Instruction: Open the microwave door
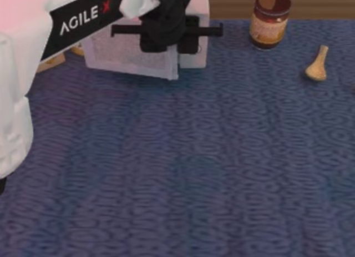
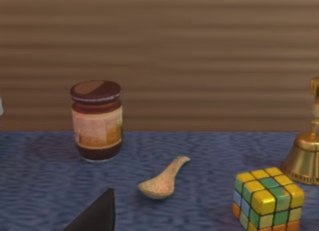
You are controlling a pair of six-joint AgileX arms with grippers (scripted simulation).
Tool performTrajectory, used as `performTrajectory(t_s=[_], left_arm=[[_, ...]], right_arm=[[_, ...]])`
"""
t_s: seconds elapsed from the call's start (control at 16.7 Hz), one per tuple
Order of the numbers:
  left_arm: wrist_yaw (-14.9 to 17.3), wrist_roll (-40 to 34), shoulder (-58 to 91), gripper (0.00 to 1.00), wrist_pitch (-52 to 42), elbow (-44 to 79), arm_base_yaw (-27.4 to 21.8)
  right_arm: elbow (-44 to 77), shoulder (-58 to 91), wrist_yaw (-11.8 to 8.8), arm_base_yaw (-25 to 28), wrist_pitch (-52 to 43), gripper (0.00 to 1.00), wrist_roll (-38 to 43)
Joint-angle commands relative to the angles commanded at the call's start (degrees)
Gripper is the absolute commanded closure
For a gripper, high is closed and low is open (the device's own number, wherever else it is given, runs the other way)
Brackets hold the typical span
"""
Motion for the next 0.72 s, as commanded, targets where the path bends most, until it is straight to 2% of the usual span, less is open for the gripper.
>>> performTrajectory(t_s=[0.72], left_arm=[[0.71,0.31,-0.61,1.0,0.67,-0.61,-0.51]], right_arm=[[0.0,0.0,0.0,0.0,0.0,0.0,0.0]])
